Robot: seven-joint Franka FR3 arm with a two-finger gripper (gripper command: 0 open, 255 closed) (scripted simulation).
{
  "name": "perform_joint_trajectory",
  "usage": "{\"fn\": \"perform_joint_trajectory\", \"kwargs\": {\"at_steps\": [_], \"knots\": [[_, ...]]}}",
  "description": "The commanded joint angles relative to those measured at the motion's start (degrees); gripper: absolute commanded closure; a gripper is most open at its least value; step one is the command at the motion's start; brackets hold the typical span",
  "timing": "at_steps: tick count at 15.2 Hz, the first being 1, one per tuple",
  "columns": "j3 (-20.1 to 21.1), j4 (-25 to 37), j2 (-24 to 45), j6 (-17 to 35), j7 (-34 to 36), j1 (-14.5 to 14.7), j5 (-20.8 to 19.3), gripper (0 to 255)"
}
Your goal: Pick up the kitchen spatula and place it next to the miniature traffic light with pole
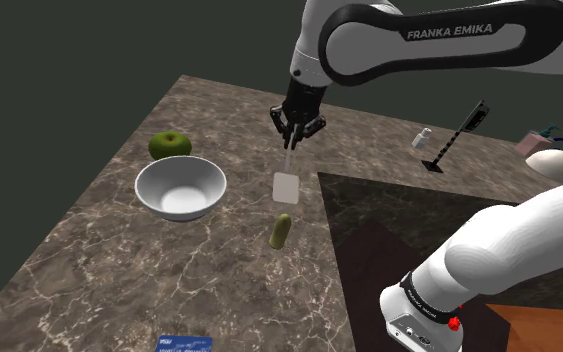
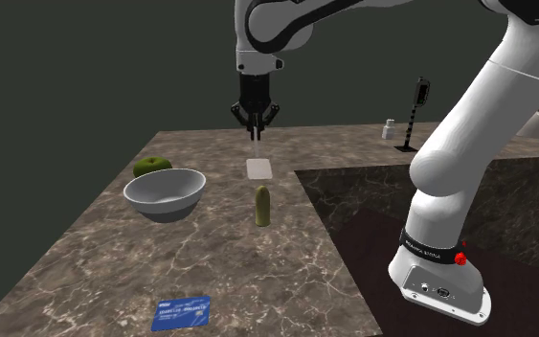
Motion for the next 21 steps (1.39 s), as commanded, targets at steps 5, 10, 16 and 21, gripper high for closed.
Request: {"fn": "perform_joint_trajectory", "kwargs": {"at_steps": [5,10,16,21], "knots": [[-0.5,4.1,-0.6,-4.7,-0.3,-0.1,0.0,255],[-0.8,7.8,-0.8,-8.6,-0.4,-0.2,-0.1,255],[-1.1,12.7,-0.5,-13.2,-0.5,-0.4,-0.4,255],[-1.2,17.0,0.0,-17.0,-0.4,-0.6,-0.6,255]]}}
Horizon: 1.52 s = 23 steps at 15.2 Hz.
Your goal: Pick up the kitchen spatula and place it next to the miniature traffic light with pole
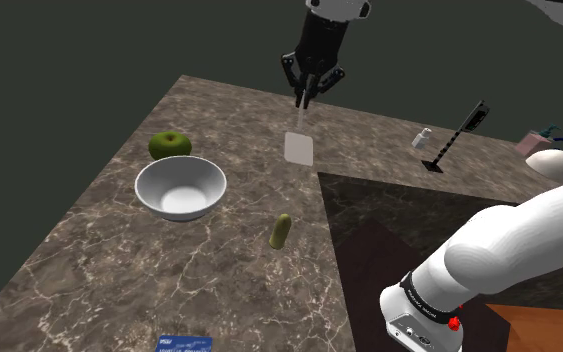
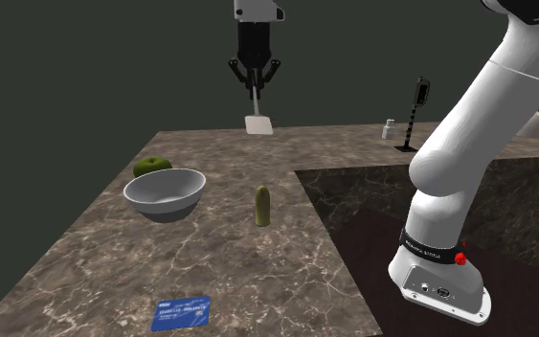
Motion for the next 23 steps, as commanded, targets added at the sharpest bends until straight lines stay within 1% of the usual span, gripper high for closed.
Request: {"fn": "perform_joint_trajectory", "kwargs": {"at_steps": [1,10,18,19,23], "knots": [[0.0,1.9,0.4,-1.5,0.1,-0.1,-0.2,255],[0.0,10.8,2.4,-8.5,0.4,-0.4,-0.9,255],[0.4,20.0,5.3,-15.0,1.0,-0.7,-1.8,255],[0.4,20.1,5.3,-15.1,1.0,-0.7,-1.8,255],[-4.2,15.4,0.8,-14.8,-5.4,-2.3,-1.3,255]]}}
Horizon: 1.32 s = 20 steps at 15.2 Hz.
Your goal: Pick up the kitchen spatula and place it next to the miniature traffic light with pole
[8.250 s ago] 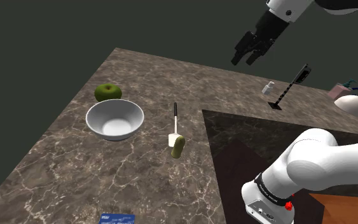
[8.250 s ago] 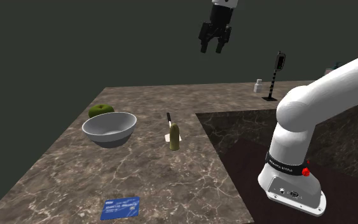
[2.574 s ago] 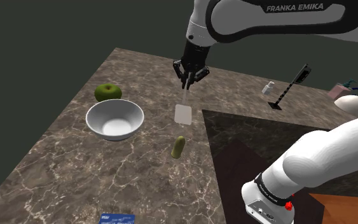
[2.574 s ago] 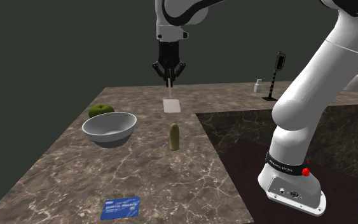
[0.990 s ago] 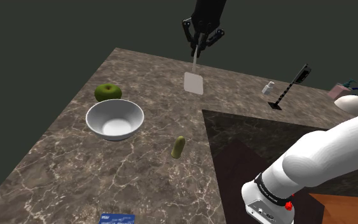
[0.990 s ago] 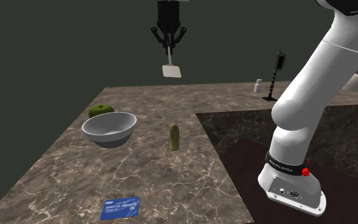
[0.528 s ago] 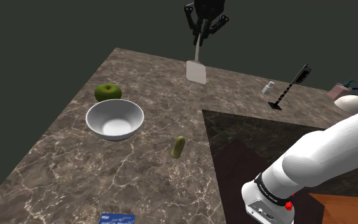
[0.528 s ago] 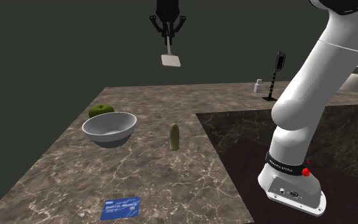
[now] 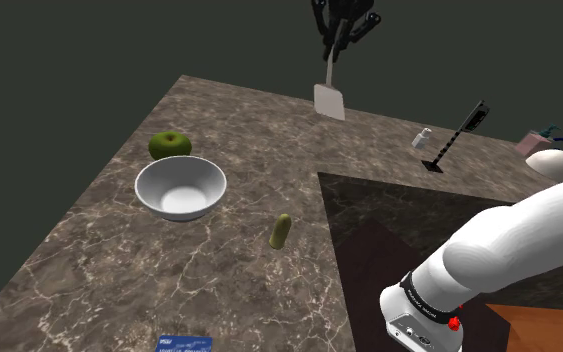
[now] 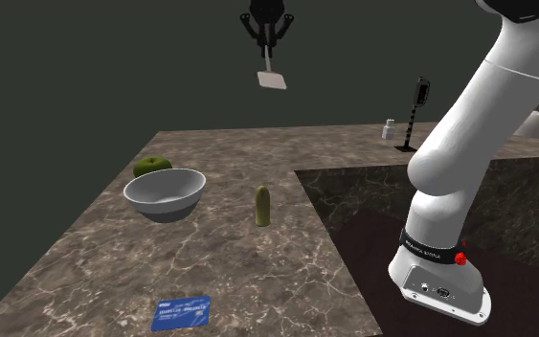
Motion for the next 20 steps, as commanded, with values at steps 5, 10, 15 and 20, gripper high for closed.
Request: {"fn": "perform_joint_trajectory", "kwargs": {"at_steps": [5,10,15,20], "knots": [[-6.7,-5.2,-5.0,0.2,-9.2,-2.3,-0.5,255],[-12.2,-7.6,-7.3,0.3,-16.6,-4.2,-2.0,255],[-17.6,-8.4,-7.9,0.6,-23.9,-6.1,-3.8,255],[-23.0,-7.7,-7.1,0.9,-31.1,-8.1,-5.7,255]]}}
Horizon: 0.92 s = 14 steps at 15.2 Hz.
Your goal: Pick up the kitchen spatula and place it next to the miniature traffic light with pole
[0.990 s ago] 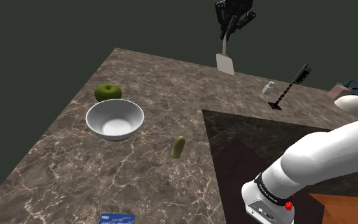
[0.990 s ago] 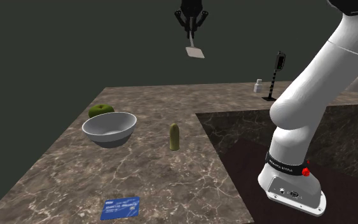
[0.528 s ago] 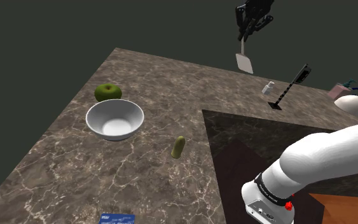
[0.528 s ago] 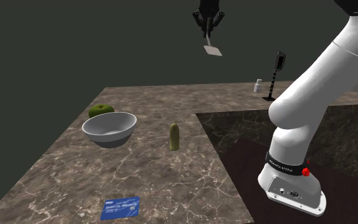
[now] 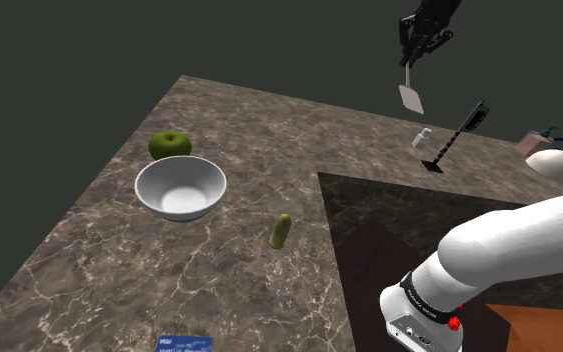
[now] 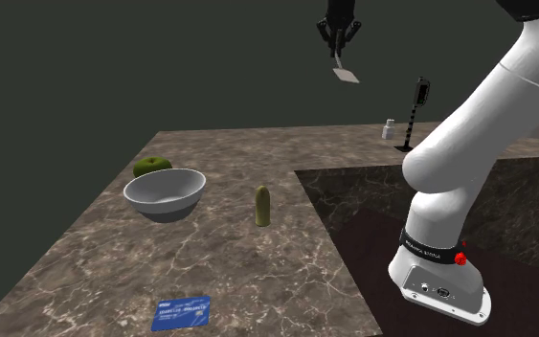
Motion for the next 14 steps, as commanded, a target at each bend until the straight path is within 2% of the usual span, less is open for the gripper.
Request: {"fn": "perform_joint_trajectory", "kwargs": {"at_steps": [1,8,14], "knots": [[-2.3,0.9,0.8,0.0,-3.2,-0.8,-0.7,255],[-9.9,5.2,5.1,0.6,-13.5,-3.5,-2.3,255],[-16.6,11.7,11.4,0.8,-22.7,-5.9,-1.8,255]]}}
